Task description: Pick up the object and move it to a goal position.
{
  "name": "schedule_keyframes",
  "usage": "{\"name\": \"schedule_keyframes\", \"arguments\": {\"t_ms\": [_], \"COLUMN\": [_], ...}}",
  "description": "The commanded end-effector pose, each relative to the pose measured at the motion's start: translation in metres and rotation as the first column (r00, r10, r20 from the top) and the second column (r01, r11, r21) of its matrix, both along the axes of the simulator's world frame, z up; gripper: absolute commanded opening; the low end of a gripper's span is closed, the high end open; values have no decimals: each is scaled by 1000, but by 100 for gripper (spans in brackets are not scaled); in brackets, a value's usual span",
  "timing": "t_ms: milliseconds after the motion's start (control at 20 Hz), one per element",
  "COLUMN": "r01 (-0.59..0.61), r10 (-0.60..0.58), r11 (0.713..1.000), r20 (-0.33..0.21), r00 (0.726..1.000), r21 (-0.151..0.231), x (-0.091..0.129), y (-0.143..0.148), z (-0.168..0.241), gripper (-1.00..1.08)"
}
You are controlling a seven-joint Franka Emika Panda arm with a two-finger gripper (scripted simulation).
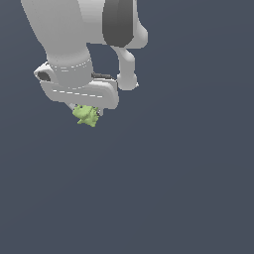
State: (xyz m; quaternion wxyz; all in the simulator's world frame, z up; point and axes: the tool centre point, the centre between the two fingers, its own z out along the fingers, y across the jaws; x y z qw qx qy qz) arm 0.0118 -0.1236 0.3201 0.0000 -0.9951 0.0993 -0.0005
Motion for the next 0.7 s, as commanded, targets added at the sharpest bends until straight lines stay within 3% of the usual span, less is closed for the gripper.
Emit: {"name": "schedule_keyframes", "arguments": {"t_ms": [0, 650], "r01": [0, 0], "r10": [0, 0], "r11": [1000, 1000], "r20": [-1, -1], "r00": [1000, 1000], "r21": [0, 0], "x": [1, 9], "y": [-3, -15], "z": [27, 135], "gripper": [-100, -100]}}
